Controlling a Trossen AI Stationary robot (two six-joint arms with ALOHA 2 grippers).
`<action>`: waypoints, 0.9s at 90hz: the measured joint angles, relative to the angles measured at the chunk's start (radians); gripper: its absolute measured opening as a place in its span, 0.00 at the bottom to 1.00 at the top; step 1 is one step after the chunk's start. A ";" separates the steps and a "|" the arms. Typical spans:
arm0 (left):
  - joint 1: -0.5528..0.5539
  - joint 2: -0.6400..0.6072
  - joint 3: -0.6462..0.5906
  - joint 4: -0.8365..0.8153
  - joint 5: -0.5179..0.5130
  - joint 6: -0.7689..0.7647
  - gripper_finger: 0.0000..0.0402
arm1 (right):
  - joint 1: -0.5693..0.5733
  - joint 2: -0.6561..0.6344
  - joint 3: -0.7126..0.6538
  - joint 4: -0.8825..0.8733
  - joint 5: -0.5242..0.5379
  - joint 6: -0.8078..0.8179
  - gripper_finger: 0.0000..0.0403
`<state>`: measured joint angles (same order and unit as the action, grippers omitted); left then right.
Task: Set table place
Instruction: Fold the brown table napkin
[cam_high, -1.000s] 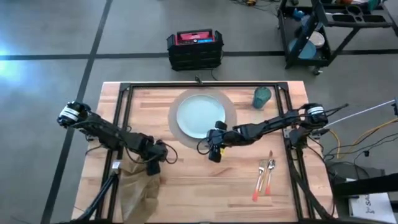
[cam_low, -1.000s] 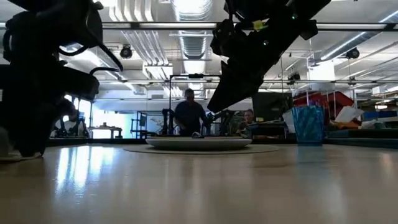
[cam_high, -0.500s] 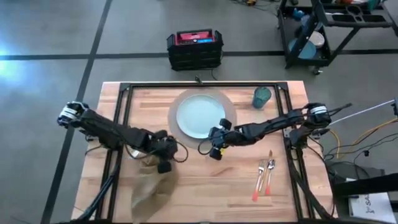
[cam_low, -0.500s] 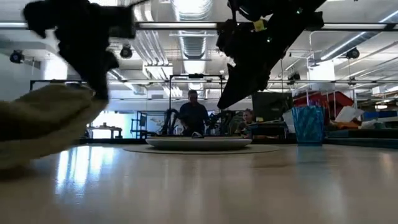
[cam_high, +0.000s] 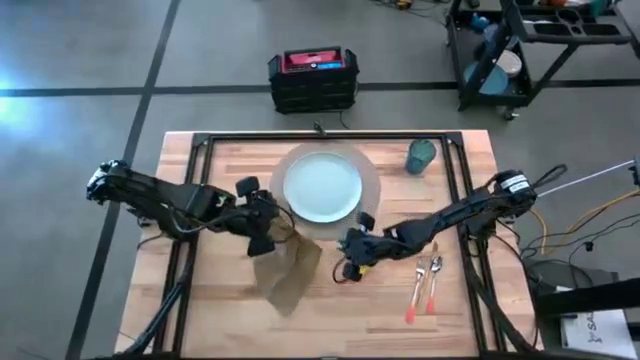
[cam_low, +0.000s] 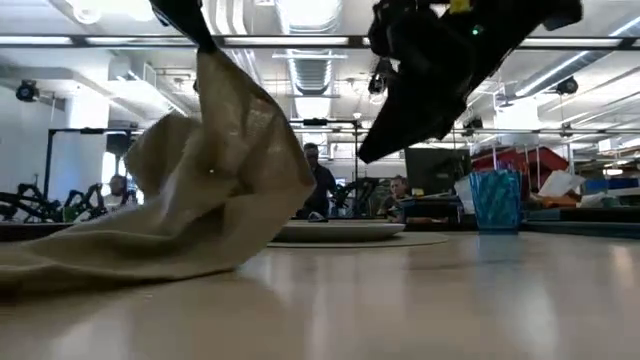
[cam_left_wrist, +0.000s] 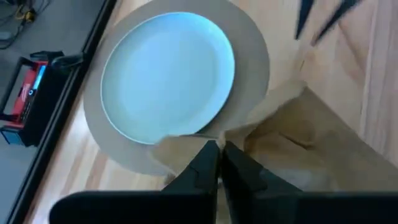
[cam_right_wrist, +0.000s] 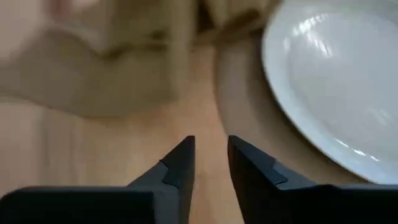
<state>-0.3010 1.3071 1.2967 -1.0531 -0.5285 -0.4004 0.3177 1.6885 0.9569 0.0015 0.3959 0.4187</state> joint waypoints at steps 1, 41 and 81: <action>0.000 0.000 0.000 -0.002 -0.005 0.000 0.00 | 0.001 0.003 -0.003 0.019 -0.004 0.000 0.27; 0.014 -0.043 -0.001 -0.018 -0.157 0.028 0.00 | 0.007 0.294 0.091 0.317 -0.053 0.231 0.59; 0.066 -0.097 -0.001 -0.031 -0.234 0.069 0.00 | 0.043 0.464 0.292 0.324 -0.072 0.274 0.53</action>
<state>-0.2352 1.2101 1.2961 -1.0846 -0.7627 -0.3309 0.3608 2.1527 1.2486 0.3259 0.3241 0.6930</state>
